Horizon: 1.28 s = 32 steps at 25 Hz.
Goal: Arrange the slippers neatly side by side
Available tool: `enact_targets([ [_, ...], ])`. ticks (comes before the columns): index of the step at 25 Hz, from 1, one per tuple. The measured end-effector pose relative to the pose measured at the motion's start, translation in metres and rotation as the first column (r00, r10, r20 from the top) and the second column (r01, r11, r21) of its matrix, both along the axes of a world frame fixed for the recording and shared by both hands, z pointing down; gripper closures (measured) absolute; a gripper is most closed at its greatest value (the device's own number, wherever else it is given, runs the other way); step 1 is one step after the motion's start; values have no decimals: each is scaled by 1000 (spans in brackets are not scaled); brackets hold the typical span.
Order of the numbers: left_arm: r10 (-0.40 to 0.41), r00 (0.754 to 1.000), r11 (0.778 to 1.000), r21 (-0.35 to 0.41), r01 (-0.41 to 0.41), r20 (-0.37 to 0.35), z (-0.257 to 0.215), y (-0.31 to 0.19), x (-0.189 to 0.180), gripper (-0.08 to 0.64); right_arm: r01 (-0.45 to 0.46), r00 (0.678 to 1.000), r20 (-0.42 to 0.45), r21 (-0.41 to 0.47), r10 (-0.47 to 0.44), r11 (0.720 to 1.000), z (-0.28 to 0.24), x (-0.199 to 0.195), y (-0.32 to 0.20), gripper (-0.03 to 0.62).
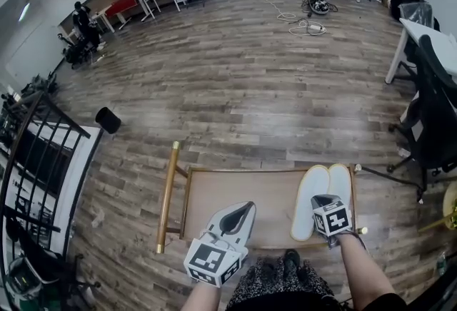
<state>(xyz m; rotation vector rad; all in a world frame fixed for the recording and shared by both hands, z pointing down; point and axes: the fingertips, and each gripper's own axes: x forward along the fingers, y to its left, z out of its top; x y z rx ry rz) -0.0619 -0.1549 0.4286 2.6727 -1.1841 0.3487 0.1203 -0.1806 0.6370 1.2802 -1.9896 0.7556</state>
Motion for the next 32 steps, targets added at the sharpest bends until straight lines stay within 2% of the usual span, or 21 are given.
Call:
enact_targets([
  [3,-5,1000,1000,0,5,2,0,-2,-2,566,86,996,-15,29,-85,996,-4,-11,3,577],
  [7,-19,1000,1000,-9,19,-1,2,-3,-4,566,103,991,-92,18,-101,994,4,-3,3,577],
  [12,0,1000,1000,-4,0,4,2,-4,2,566,115,989,-98,14,-114,993,6,3,-1,577],
  [17,2,1000,1000,-7,-2,6,4,-3,5,566,199,970,-145,18,-195,980,6,2,5,577],
  [21,7,1000,1000,-9,-7,4,5,-3,7,566,228,962,-159,28,-221,973,4,2,7,577],
  [25,12,1000,1000,-9,-12,-1,4,-4,9,566,221,969,-123,48,-214,974,-3,-2,9,565],
  [28,12,1000,1000,-7,-12,-5,2,-5,9,566,181,982,-61,51,-178,982,-10,0,13,439],
  [30,11,1000,1000,-5,-11,-8,2,-5,8,566,141,990,-22,73,-139,987,-21,3,16,410],
  [32,6,1000,1000,-6,-6,-14,2,-6,7,566,57,997,51,140,-65,989,-46,8,13,410],
])
